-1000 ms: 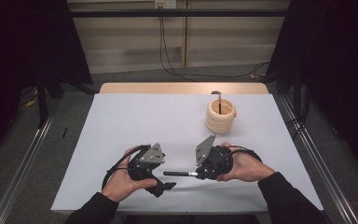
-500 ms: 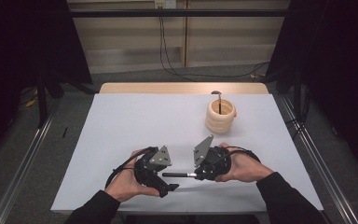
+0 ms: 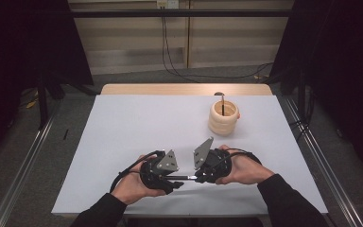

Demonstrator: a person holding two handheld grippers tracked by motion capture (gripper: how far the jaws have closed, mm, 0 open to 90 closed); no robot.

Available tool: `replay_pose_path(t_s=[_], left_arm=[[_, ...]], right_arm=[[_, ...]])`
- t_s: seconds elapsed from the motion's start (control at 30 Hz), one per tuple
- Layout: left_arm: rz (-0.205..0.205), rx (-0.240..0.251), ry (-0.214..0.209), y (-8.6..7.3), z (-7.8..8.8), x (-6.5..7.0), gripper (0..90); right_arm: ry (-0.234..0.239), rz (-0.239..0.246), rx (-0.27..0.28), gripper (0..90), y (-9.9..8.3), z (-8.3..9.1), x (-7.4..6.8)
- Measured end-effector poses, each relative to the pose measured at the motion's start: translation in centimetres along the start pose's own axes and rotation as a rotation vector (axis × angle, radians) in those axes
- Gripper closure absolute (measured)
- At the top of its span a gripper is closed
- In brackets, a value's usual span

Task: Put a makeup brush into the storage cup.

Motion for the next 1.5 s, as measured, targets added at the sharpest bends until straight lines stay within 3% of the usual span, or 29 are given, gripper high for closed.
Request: replay_pose_path(t_s=[0.33, 0.5, 0.83, 0.93, 1.03, 1.3, 1.4, 1.47, 1.5], left_arm=[[-0.038, -0.023, -0.036, 0.1, -0.5, 0.4, 71.2], [-0.046, -0.035, -0.043, 0.1, -0.5, 0.6, 73.5], [-0.068, -0.038, -0.089, 0.0, -0.8, 1.1, 77.5], [-0.049, -0.054, -0.102, -0.2, -1.1, 1.1, 78.2], [-0.061, -0.066, -0.112, -0.3, -1.3, 1.2, 79.3], [-0.046, -0.060, -0.121, -0.3, -1.2, 1.3, 79.5], [-0.033, -0.046, -0.127, -0.3, -1.0, 1.3, 79.6], [-0.034, -0.046, -0.163, -0.3, -0.9, 1.3, 79.6], [-0.024, -0.034, -0.145, -0.3, -1.0, 1.4, 79.6]], right_arm=[[0.005, 0.004, -0.002, 77.9, 0.1, -0.3, -0.2], [0.005, -0.005, -0.005, 77.9, 0.0, -0.2, -0.4], [0.022, 0.043, 0.013, 77.4, 0.0, -0.2, -0.5], [0.019, 0.045, 0.016, 76.9, -0.1, -0.2, -0.5], [0.015, 0.034, 0.036, 76.6, 0.0, 0.0, -0.3], [0.015, 0.041, 0.030, 76.4, -0.1, -0.2, -0.4], [0.028, 0.042, 0.051, 75.7, 0.0, -0.1, -0.4], [0.028, 0.030, 0.060, 75.2, 0.0, -0.1, -0.3], [0.033, 0.031, 0.060, 74.7, -0.1, -0.1, -0.3]])
Point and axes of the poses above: each handheld gripper's, and its own axes: z roughly backward along the jaws, y roughly out of its top, x roughly to its right, the point moved 8 cm from there along -z, roughly forward along the jaws, and after that the axes turned 12 degrees about -z, right-handed, at the moved point
